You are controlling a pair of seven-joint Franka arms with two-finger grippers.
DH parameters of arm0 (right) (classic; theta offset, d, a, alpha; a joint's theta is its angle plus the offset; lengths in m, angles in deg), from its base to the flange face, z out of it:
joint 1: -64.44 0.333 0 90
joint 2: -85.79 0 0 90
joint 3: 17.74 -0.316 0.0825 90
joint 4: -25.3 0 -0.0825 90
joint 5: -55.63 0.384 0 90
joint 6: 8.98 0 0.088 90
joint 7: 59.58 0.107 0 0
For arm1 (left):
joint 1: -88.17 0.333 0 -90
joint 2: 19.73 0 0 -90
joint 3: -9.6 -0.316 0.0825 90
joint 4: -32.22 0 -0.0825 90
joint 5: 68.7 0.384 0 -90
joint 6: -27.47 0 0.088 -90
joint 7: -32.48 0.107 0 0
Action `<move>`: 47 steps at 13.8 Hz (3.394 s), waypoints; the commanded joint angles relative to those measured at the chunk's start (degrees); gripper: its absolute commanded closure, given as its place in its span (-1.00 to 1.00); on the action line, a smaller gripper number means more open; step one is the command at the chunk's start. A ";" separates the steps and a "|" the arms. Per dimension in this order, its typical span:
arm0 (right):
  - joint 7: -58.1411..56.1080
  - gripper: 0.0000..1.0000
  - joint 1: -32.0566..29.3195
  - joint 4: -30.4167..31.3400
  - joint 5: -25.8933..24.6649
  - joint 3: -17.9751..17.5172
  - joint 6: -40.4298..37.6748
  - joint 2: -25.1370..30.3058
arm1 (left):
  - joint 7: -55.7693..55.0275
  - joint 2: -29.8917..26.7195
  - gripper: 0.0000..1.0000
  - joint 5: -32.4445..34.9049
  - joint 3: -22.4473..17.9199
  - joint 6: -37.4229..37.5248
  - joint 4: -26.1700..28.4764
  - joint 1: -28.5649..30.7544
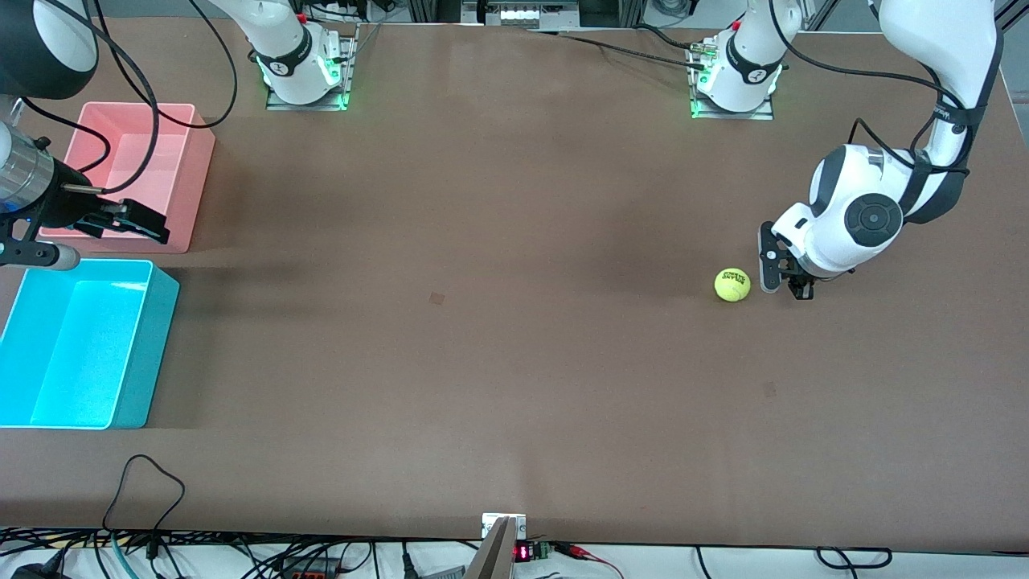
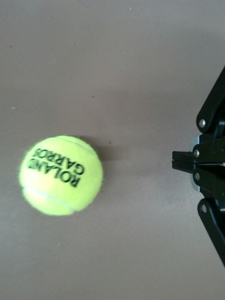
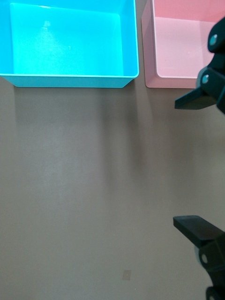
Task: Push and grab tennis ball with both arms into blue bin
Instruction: 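Lower the left gripper behind the tennis ball, then push the tennis ball with the left gripper toward the right arm, then raise the left gripper away while the right gripper reaches the ball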
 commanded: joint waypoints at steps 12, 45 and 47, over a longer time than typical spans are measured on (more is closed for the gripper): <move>0.82 -1.00 0.37 0.40 0.72 0.19 -0.31 0.83 | -8.51 5.77 1.00 0.04 5.79 -10.14 1.46 -2.24; -0.15 -1.00 7.66 0.58 0.54 0.01 -0.83 -0.66 | -24.43 -3.63 -1.00 -3.31 17.77 43.10 -36.32 12.62; 0.73 -1.00 8.19 0.67 0.54 -0.08 -0.83 -1.02 | -29.06 -3.72 -1.00 -3.57 18.30 48.88 -40.79 12.45</move>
